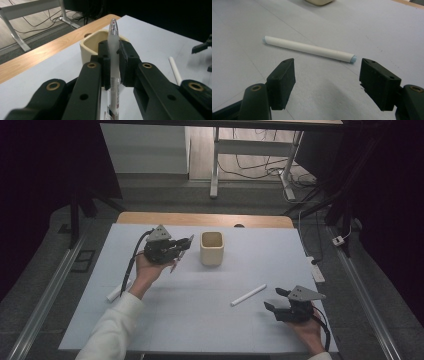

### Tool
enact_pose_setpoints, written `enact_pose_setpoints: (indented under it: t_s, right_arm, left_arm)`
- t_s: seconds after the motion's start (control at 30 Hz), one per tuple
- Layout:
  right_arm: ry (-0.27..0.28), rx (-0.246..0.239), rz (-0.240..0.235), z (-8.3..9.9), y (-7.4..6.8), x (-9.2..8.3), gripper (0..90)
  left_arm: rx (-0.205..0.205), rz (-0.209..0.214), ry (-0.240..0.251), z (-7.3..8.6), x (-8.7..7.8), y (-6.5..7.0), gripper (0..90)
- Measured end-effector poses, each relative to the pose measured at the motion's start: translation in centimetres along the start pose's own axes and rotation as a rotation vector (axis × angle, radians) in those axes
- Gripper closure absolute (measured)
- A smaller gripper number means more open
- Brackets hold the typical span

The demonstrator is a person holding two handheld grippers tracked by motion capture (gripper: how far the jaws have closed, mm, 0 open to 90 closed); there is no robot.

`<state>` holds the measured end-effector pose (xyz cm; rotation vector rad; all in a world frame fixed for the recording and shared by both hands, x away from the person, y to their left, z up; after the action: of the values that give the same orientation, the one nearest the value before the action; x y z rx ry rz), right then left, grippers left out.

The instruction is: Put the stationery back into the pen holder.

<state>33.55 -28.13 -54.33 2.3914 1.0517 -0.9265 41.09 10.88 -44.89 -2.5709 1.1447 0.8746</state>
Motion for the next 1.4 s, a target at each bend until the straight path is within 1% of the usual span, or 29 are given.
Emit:
enact_pose_setpoints:
  t_s: [0.13,0.43,0.5,0.57,0.63,0.83,1.0,1.2,1.33,1.4]
  right_arm:
    - [-0.006,-0.001,0.005,0.0,0.1,0.0,28.1]
    - [0.0,0.0,0.004,0.0,0.0,0.1,28.1]
    - [0.002,-0.001,0.004,0.0,0.0,0.1,28.1]
    - [0.002,0.0,0.004,0.0,0.0,0.1,28.2]
    - [0.002,0.0,0.004,0.0,0.0,0.1,28.1]
    - [-0.004,-0.002,0.005,0.0,0.1,0.1,28.2]
    - [0.004,-0.001,0.002,-0.1,0.1,0.0,28.2]
    - [0.002,0.001,0.003,-0.1,0.1,0.1,28.2]
    - [-0.001,-0.002,0.009,0.0,0.1,0.0,28.2]
    - [0.003,-0.002,0.005,-0.1,0.1,0.0,28.2]
  left_arm:
    - [-0.02,0.011,0.022,-0.5,0.5,-0.1,79.9]
    - [-0.008,-0.002,0.036,-1.8,1.4,0.3,79.9]
    - [-0.011,-0.002,0.045,-2.1,1.5,0.4,79.9]
    - [-0.021,0.007,0.059,-2.5,1.6,0.4,79.8]
    - [-0.02,0.004,0.065,-2.7,1.7,0.4,79.8]
    - [-0.021,0.0,0.067,-3.4,2.0,0.3,79.8]
    - [-0.032,0.008,0.07,-3.9,2.5,0.2,79.9]
    - [-0.049,0.005,0.075,-4.7,3.2,-0.1,79.8]
    - [-0.05,-0.001,0.074,-5.2,3.4,-0.2,79.9]
    - [-0.054,-0.005,0.08,-5.5,3.4,-0.2,79.8]
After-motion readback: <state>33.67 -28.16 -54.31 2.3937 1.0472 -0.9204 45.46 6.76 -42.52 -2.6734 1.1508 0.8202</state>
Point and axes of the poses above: each handheld gripper's, and its own axes: x roughly forward along the jaws, z roughly out of its underside, y roughly to its right, the point moved 5 cm from there along x, roughly forward along the jaws, and after that the axes turned 12 degrees about -y, right-handed, at the moved point
